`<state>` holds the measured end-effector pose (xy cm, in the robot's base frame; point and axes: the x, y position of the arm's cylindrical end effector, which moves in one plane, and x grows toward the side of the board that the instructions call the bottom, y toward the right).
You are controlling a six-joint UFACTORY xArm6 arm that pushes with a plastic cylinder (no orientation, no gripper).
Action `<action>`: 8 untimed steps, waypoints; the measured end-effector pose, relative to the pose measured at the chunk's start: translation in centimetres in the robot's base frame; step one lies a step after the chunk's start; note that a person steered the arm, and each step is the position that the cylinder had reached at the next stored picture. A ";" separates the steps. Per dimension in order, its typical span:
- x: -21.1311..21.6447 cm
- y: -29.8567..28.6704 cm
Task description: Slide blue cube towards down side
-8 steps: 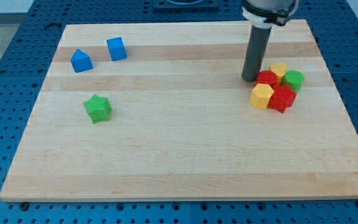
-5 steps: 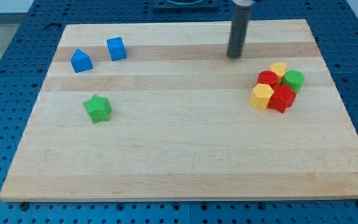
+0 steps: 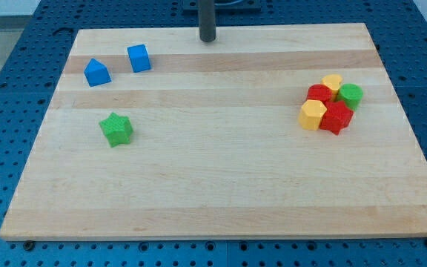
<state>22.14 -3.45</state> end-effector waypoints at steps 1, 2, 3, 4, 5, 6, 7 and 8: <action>0.0 -0.7; 0.0 -1.5; 0.0 -2.1; 0.1 -4.5; 1.4 -9.7; 2.0 -12.9; 2.9 -14.0; 7.6 -14.0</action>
